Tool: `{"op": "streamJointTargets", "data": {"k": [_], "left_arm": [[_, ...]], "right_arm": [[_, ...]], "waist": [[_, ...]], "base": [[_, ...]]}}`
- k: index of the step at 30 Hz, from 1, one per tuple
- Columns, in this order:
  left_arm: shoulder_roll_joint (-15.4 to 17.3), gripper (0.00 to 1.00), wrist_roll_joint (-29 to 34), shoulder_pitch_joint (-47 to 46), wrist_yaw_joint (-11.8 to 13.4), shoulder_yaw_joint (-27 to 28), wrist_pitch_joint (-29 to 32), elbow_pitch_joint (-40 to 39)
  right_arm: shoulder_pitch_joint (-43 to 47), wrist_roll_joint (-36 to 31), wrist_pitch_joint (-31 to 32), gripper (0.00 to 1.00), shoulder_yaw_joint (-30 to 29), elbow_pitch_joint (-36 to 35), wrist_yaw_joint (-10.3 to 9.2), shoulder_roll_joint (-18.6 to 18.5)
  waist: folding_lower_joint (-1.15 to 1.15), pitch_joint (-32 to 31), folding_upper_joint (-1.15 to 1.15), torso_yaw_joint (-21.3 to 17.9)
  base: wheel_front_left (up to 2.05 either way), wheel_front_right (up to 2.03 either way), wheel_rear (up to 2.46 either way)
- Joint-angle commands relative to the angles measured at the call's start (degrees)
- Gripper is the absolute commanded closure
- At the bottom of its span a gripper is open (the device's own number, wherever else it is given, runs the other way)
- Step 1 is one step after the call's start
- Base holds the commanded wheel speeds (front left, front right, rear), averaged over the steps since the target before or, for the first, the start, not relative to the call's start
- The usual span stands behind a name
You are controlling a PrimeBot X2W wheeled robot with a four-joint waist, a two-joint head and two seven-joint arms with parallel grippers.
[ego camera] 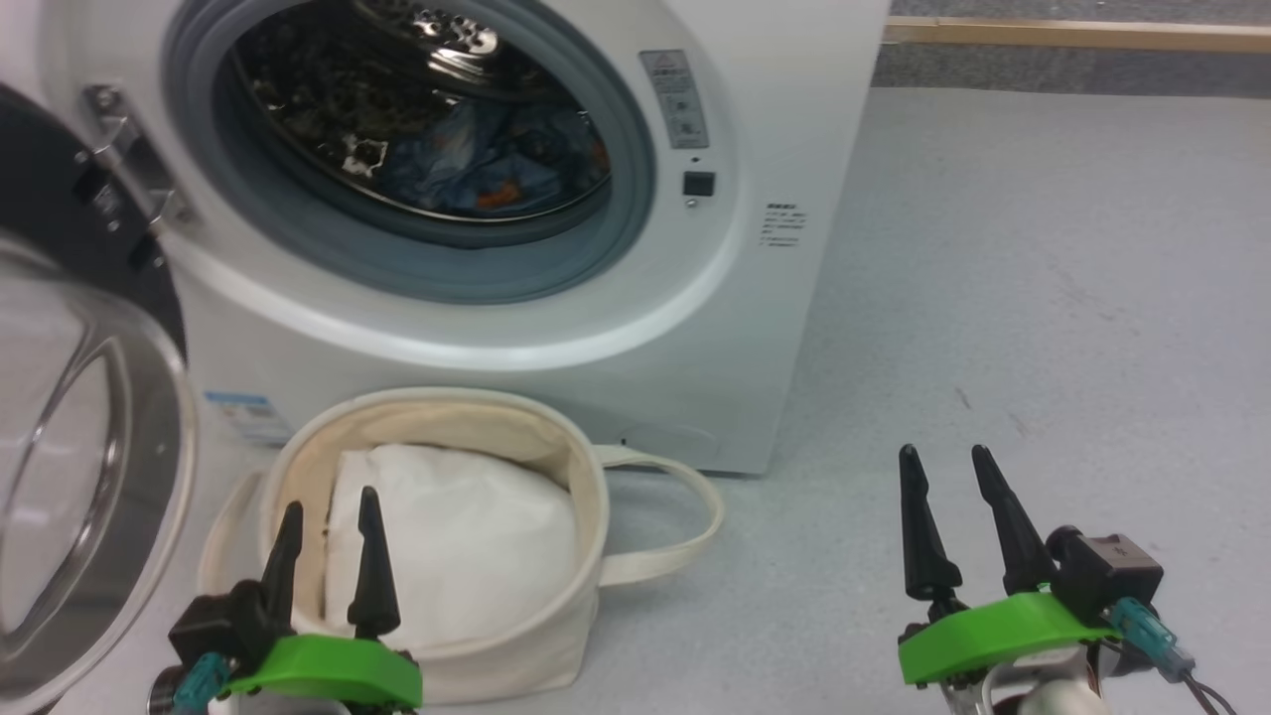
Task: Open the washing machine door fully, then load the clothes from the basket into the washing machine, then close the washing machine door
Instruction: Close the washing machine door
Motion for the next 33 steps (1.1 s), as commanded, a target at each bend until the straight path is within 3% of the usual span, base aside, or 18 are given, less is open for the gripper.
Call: {"op": "streamJointTargets", "data": {"k": [1,14,20,33], "left_arm": [[0.8,0.0,-0.2,-2.4,0.1,2.0,-0.3,-1.6],[0.8,0.0,0.0,-2.8,0.3,2.7,-0.3,-1.8],[0.8,0.0,3.0,-2.7,1.7,2.2,-0.3,-2.9],[0.8,0.0,3.5,-2.6,3.0,0.8,-0.3,-3.3]], "right_arm": [[-1.4,0.0,-0.7,0.0,1.4,-1.8,0.01,0.1],[-1.8,-0.2,-0.7,0.0,1.3,-1.5,0.01,0.1],[-1.6,-0.2,-0.7,0.0,1.2,-1.3,0.01,0.1],[-1.8,-0.3,-0.7,0.0,1.3,-1.8,0.01,0.1]], "waist": [[-0.01,0.0,0.0,0.0],[-0.01,0.5,0.0,0.1],[-0.01,0.5,0.0,0.2],[-0.01,0.5,0.0,1.5]], "base": [[-1.75,0.77,0.98],[-2.34,1.38,0.96],[-2.07,1.53,0.53],[-0.56,0.56,0.0]]}}
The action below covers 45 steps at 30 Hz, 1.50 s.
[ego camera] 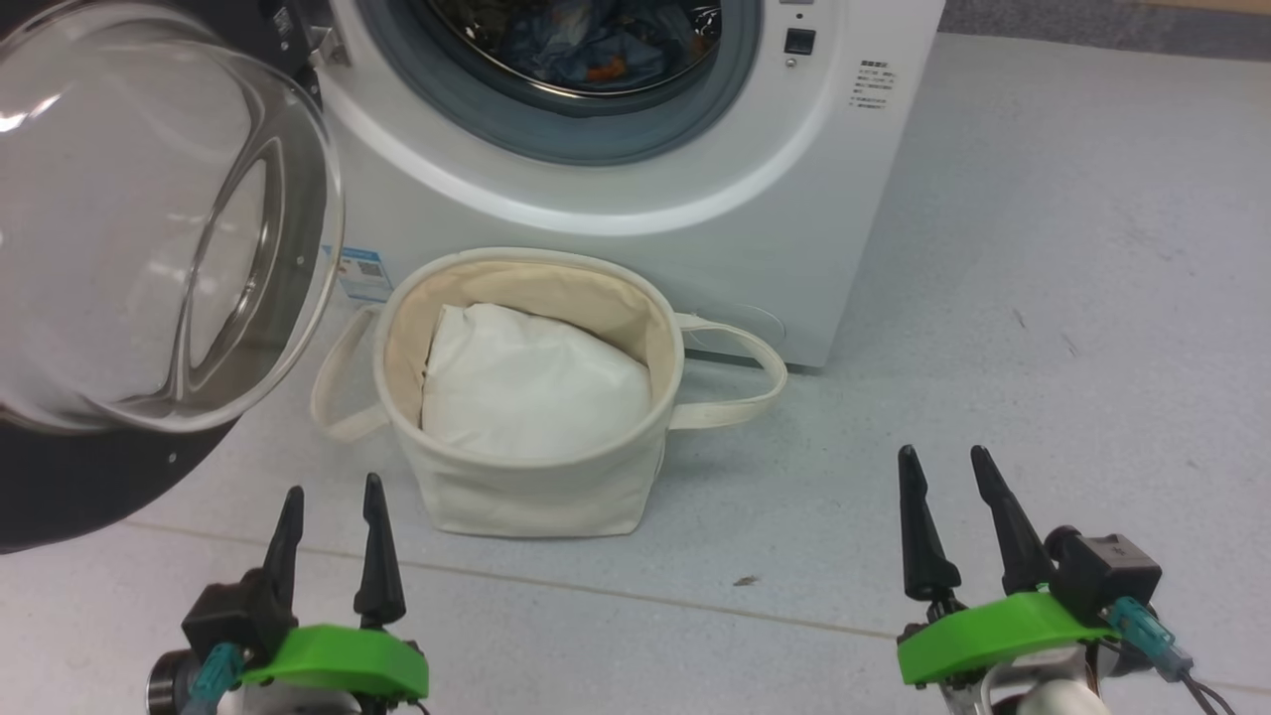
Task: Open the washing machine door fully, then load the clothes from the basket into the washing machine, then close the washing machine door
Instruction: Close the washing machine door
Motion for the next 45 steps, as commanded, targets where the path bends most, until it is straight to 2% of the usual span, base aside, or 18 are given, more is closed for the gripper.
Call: {"op": "streamJointTargets", "data": {"k": [1,12,19,31,37,45], "left_arm": [[0.7,0.0,0.4,-1.9,0.5,1.5,-0.3,-2.1],[0.7,0.0,0.2,-1.3,1.1,1.3,-0.3,-3.2],[0.7,0.0,0.7,-0.2,1.2,1.7,-0.3,-3.5],[0.7,0.0,1.5,1.0,0.9,1.9,-0.3,-3.5],[0.7,0.0,1.6,1.5,0.5,2.3,-0.3,-3.2],[0.7,0.0,1.9,1.4,0.3,2.6,-0.3,-3.4]], "right_arm": [[-1.6,-0.2,-0.7,0.0,1.2,-2.1,0.01,0.0],[-1.5,0.0,-0.7,0.0,2.7,-3.7,0.01,0.0],[-1.0,-0.1,-0.7,0.0,4.1,-4.7,0.01,0.0],[0.0,0.4,-0.7,0.0,6.6,-6.0,0.01,0.0],[0.5,0.4,-0.7,0.0,7.5,-5.9,0.01,0.0],[0.3,0.3,-0.7,0.0,7.8,-5.7,0.01,0.0]], "waist": [[0.0,-0.1,0.0,0.7],[0.0,-0.4,0.0,6.9],[0.0,-1.4,0.0,14.4],[0.0,-3.1,0.0,23.5],[0.0,-3.3,0.0,26.0],[0.0,-3.0,0.0,26.9]], "base": [[0.0,0.0,0.0],[0.0,0.0,0.0],[0.0,0.0,0.0],[0.0,0.0,0.0],[0.0,0.0,0.0],[0.0,0.0,0.0]]}}
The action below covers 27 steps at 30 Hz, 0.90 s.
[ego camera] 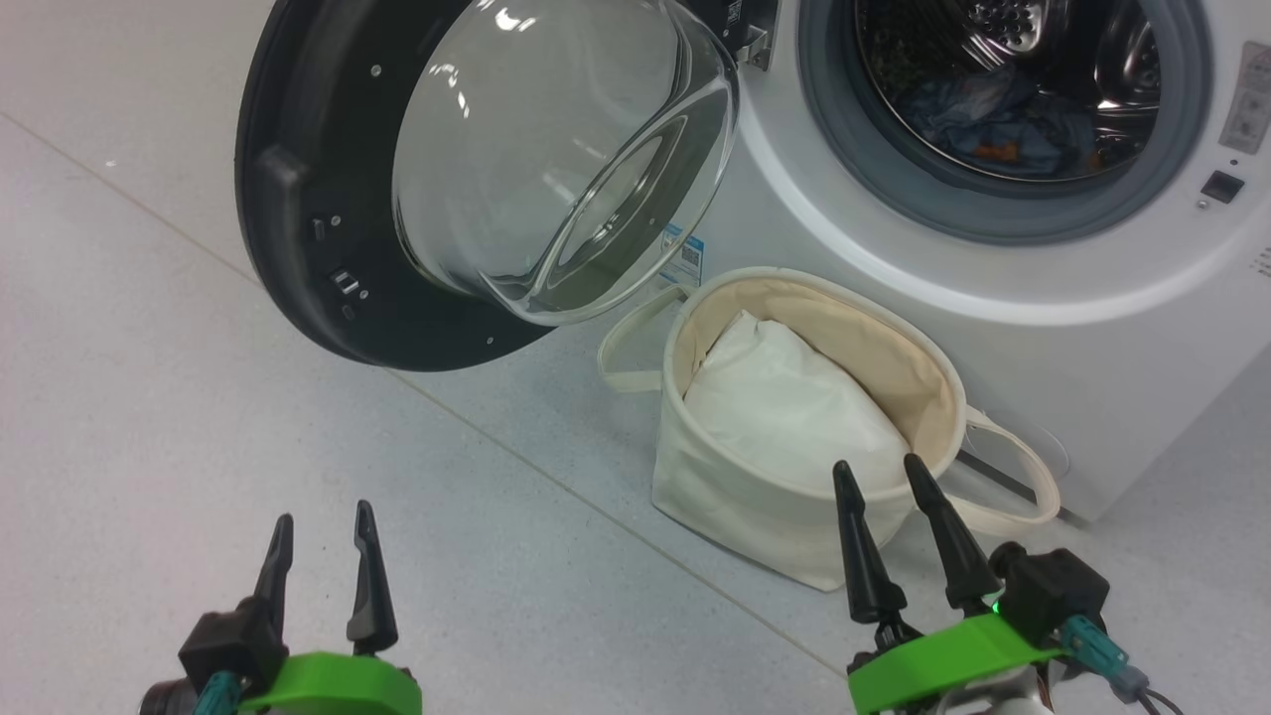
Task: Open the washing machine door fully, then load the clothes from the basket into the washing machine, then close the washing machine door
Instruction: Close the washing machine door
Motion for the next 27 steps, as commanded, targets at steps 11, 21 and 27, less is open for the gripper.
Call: {"op": "streamJointTargets", "data": {"k": [11,21,27], "left_arm": [[0.6,0.0,0.6,-1.5,-0.1,2.0,-0.3,-2.1],[0.6,0.0,0.6,-1.8,-0.5,2.2,-0.3,-2.2],[0.6,1.0,0.4,-2.3,-2.0,2.7,-0.3,-3.7]], "right_arm": [[-1.2,-0.3,-0.7,0.0,1.5,-1.4,0.01,0.0],[-1.4,-0.2,-0.7,0.0,1.6,-1.7,0.01,0.0],[-1.6,-0.6,-0.7,0.0,-0.5,-2.1,0.01,0.0]], "waist": [[0.0,0.0,0.0,-0.1],[0.0,0.4,0.0,-0.7],[0.0,1.1,0.0,-1.4]], "base": [[0.0,0.0,0.0],[0.0,0.0,0.0],[0.0,0.0,0.0]]}}
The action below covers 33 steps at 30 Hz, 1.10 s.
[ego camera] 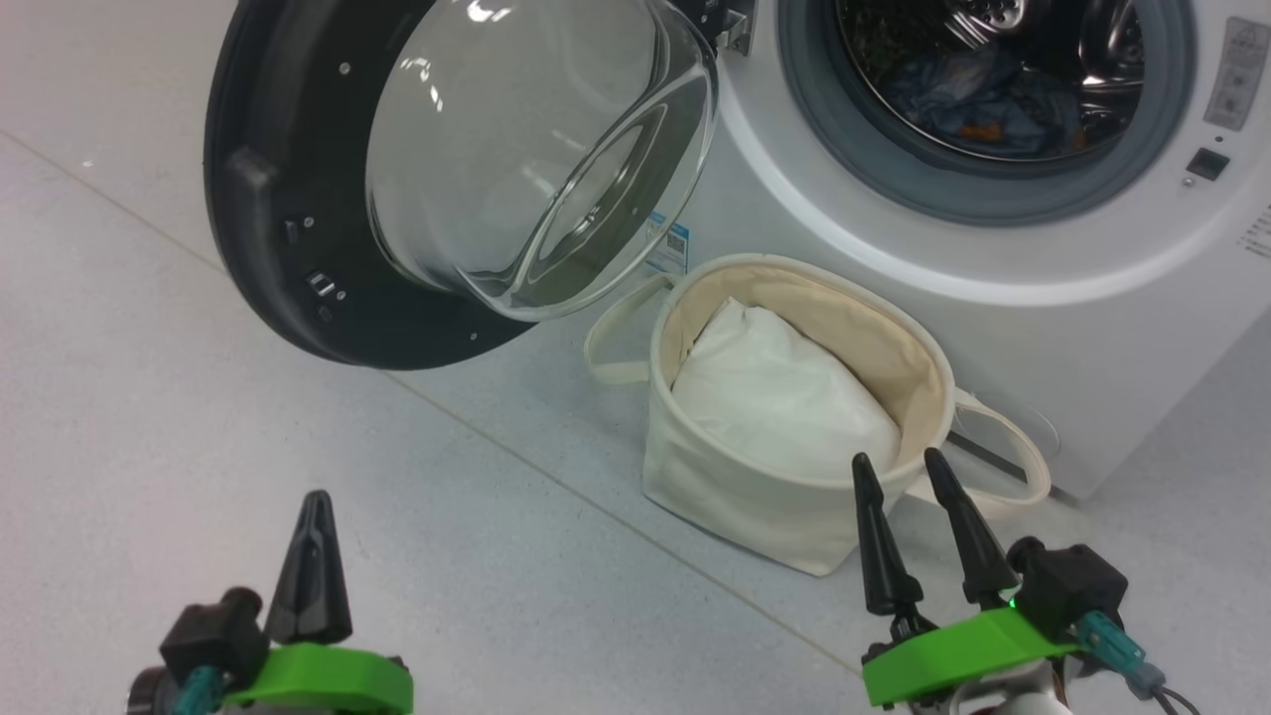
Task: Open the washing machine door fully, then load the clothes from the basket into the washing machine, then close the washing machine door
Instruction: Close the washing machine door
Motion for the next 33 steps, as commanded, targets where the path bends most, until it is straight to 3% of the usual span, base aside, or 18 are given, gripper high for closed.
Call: {"op": "streamJointTargets", "data": {"k": [1,7,11,14,15,17,22,24,28,33], "left_arm": [[0.6,1.0,-0.7,-2.6,-0.8,2.4,-0.3,-2.7],[0.6,1.0,-3.6,-5.2,-5.4,7.0,-0.3,-6.0],[0.7,1.0,-8.1,-8.8,-11.0,13.3,-0.3,-6.4],[1.8,1.0,-16.1,-12.8,-14.0,18.4,-0.3,-4.1],[4.1,1.0,-24.7,-16.0,-14.8,19.3,2.5,-1.4],[9.0,1.0,-33.1,-19.1,-14.9,17.8,5.6,-1.2],[17.7,1.0,-52.8,-27.8,-14.9,23.4,13.3,8.9],[20.6,1.0,-56.7,-32.0,-14.9,24.5,15.5,13.8],[23.4,1.0,-62.1,-38.2,-14.9,27.0,18.2,22.2],[27.4,1.0,-64.1,-44.5,-14.9,27.4,18.8,31.6]], "right_arm": [[-1.7,-0.2,-0.7,0.0,1.3,-2.1,0.01,0.0],[-2.5,-1.3,-0.7,0.0,-1.6,-1.6,0.01,0.0],[-3.9,-1.7,-0.7,0.0,-2.6,-1.4,0.01,0.0],[-4.7,-1.9,-0.7,0.0,-2.6,-1.3,0.01,0.0],[-5.1,-2.0,-0.7,0.0,-2.3,-1.2,0.01,0.0],[-5.5,-2.4,-0.7,0.0,-2.0,-0.9,0.01,0.0],[-7.9,-4.9,-0.7,0.0,-0.2,0.2,0.01,0.0],[-8.9,-6.0,-0.7,0.0,-0.5,0.4,0.01,0.0],[-10.2,-7.8,-0.7,0.0,-1.1,0.6,0.01,0.0],[-11.9,-9.5,-0.7,0.0,-1.0,0.7,0.01,-1.0]], "waist": [[0.0,0.4,0.0,-0.2],[0.0,2.7,0.0,-0.7],[0.0,4.7,0.0,-1.3],[0.0,5.8,0.0,-1.8],[0.0,6.6,0.0,-2.2],[0.0,7.8,0.0,-2.6],[0.0,11.4,0.0,-4.1],[0.0,13.1,0.0,-4.5],[0.0,15.7,0.0,-5.2],[0.0,19.0,0.0,-6.7]], "base": [[0.0,0.0,0.0],[0.0,0.0,0.0],[0.0,0.0,0.0],[0.0,0.0,0.0],[0.0,0.0,0.0],[0.0,0.0,0.0],[0.0,0.0,0.0],[0.0,0.0,0.0],[0.0,0.0,0.0],[0.0,0.0,0.0]]}}
